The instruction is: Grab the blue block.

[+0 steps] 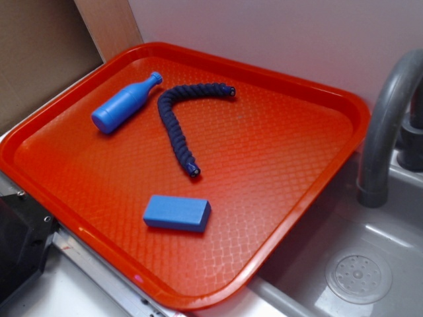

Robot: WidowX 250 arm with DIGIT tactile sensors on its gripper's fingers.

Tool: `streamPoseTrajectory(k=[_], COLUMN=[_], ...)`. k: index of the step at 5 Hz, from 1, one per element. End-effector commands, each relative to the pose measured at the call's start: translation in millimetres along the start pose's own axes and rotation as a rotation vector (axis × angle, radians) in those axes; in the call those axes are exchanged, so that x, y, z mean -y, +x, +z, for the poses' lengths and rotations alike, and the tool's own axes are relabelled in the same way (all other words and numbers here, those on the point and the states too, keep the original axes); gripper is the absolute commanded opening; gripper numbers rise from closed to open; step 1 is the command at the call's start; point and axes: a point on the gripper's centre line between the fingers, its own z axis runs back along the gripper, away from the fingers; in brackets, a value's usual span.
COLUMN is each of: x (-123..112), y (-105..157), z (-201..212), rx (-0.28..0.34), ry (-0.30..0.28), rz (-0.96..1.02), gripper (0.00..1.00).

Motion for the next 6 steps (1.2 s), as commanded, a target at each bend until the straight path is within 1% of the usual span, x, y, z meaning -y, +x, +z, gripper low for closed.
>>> streamPoseTrajectory(k=[1, 2, 3, 4, 5, 6], x=[0.0, 2.7, 13.8, 43.7, 85.4, 104.7], y=[0.0, 11.4, 29.7, 56.5, 65.6, 55.2], z=[0.0, -24.6, -47.2, -82.6, -130.2, -164.7], rx=[0.000, 0.033, 0.106, 0.132, 0.067, 0.013], ry=[0.000, 0.011, -0.012, -0.001, -0.042, -0.057], rz=[0.000, -0.152, -0.362, -0.616, -0.863, -1.025], gripper=[1.00, 1.00, 1.00, 1.00, 1.00, 1.00])
